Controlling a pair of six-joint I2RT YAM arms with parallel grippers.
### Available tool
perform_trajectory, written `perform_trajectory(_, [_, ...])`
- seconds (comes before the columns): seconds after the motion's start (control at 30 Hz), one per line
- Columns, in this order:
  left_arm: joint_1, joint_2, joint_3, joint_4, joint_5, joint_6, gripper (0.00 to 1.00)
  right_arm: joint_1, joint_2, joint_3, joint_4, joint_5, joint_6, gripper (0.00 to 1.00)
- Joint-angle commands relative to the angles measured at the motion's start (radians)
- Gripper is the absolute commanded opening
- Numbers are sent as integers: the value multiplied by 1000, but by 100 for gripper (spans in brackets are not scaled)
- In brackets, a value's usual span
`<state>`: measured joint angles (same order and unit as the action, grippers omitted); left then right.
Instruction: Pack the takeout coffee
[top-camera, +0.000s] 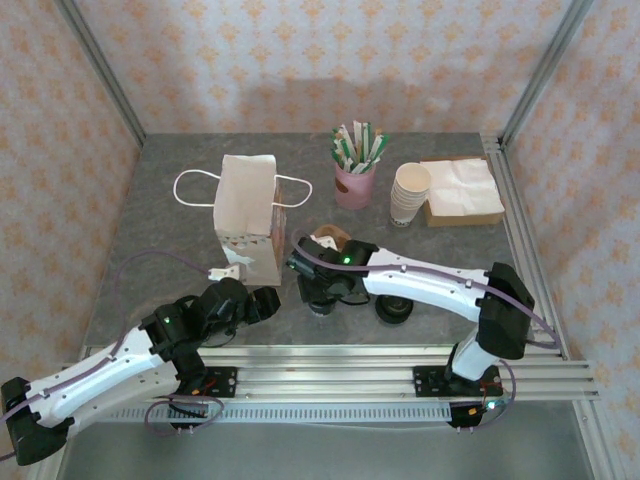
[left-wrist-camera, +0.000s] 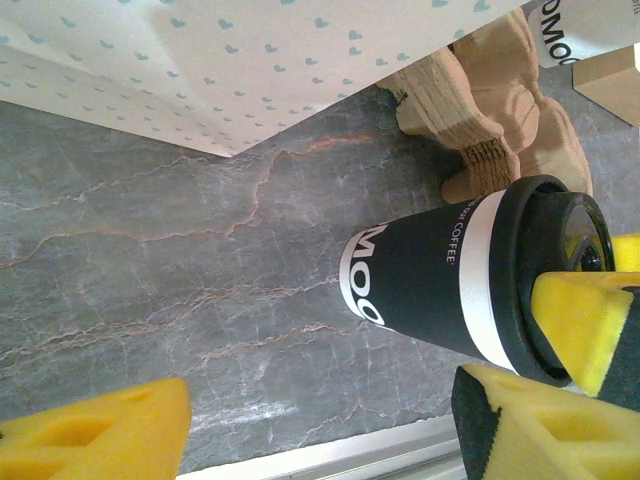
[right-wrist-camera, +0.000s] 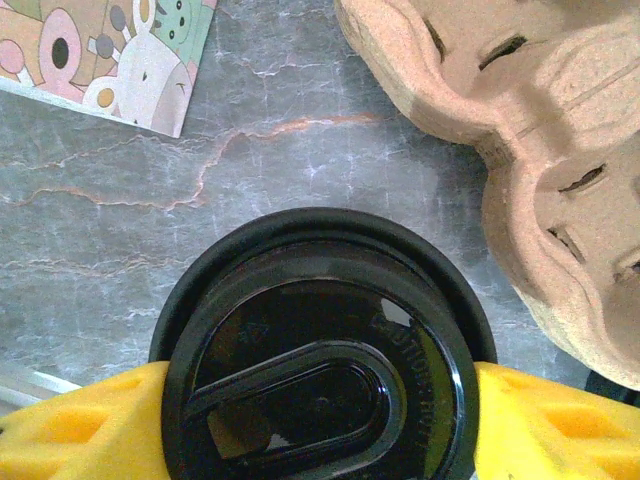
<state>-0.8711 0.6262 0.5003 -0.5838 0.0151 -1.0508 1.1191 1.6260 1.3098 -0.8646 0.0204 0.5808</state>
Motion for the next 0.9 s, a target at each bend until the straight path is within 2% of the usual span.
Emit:
perform_trajectory(0.0, [-6,12,-2,20,-23,-17,71,16,119,-90,-180,17,7,68])
perform_trajectory(0.37, [-7,30,1,20,-23,-15,71,53,207,-94,-255,91,6,68])
perform_trajectory(0.6, [-7,30,-6,19,-24,-21,71,87,268,-97,-253,85,14,69])
perform_trajectory(0.87, [-6,26,-5,19,-24,-21,71,86,176,-84,-175,52,27,70])
